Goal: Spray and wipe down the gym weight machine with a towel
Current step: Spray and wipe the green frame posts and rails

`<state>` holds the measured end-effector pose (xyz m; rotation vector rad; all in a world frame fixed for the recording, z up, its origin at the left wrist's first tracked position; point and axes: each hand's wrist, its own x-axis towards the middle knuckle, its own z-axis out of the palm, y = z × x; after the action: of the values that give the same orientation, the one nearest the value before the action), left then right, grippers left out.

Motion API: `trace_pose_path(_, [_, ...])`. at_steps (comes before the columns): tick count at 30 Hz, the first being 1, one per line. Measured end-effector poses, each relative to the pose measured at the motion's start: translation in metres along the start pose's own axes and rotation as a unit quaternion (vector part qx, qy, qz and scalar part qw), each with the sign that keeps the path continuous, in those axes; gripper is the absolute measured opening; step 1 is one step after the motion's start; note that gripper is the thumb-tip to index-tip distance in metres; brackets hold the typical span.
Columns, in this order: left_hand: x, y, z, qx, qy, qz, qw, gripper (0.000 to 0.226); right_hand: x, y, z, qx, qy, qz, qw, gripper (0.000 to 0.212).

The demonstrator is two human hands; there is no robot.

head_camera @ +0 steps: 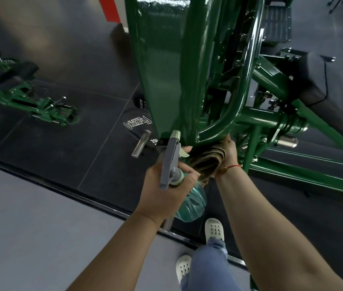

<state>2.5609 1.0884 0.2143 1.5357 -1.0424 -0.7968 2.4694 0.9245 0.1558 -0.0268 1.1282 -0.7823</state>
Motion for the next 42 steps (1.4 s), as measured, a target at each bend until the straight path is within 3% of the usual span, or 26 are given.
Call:
trace_pose_path(7, [-0.001,0.004,0.002,0.018,0.006,0.013,1.0,0.022,-0.016,0.017,-0.013,-0.057,0.007,0.034,0.998,0.057])
trace_pose_path(11, [-0.001,0.007,0.003,0.004,0.003,0.004,1.0,0.008,-0.029,0.015,-0.025,-0.082,-0.002,0.028,0.996,0.047])
trace_pose_path(15, [-0.002,0.007,0.004,0.001,0.006,0.009,1.0,0.008,-0.038,0.004,-0.047,-0.087,-0.067,-0.063,0.992,0.024])
trace_pose_path(21, [-0.002,0.003,0.007,0.091,0.007,0.033,0.995,0.006,-0.07,-0.049,-0.084,-0.046,-0.048,-0.191,0.979,0.031])
trace_pose_path(25, [-0.002,0.001,0.015,0.175,-0.042,0.03,0.983,0.015,-0.09,-0.075,-0.11,-0.106,-0.035,-0.154,0.982,0.029])
trace_pose_path(29, [-0.011,0.007,0.039,0.179,-0.102,0.015,0.978,0.016,-0.102,-0.087,-0.133,-0.16,0.014,-0.137,0.977,0.042])
trace_pose_path(32, [-0.01,0.009,0.063,0.158,-0.138,-0.026,0.977,0.007,-0.102,-0.099,-0.148,-0.17,0.042,-0.148,0.973,0.046])
trace_pose_path(37, [0.006,-0.002,0.1,0.151,-0.207,-0.095,0.962,0.021,-0.081,-0.115,-0.176,-0.188,0.074,-0.122,0.972,0.054])
trace_pose_path(42, [0.04,-0.014,0.135,0.152,-0.215,-0.163,0.951,0.024,-0.045,-0.138,-0.18,-0.199,0.085,-0.097,0.971,0.055])
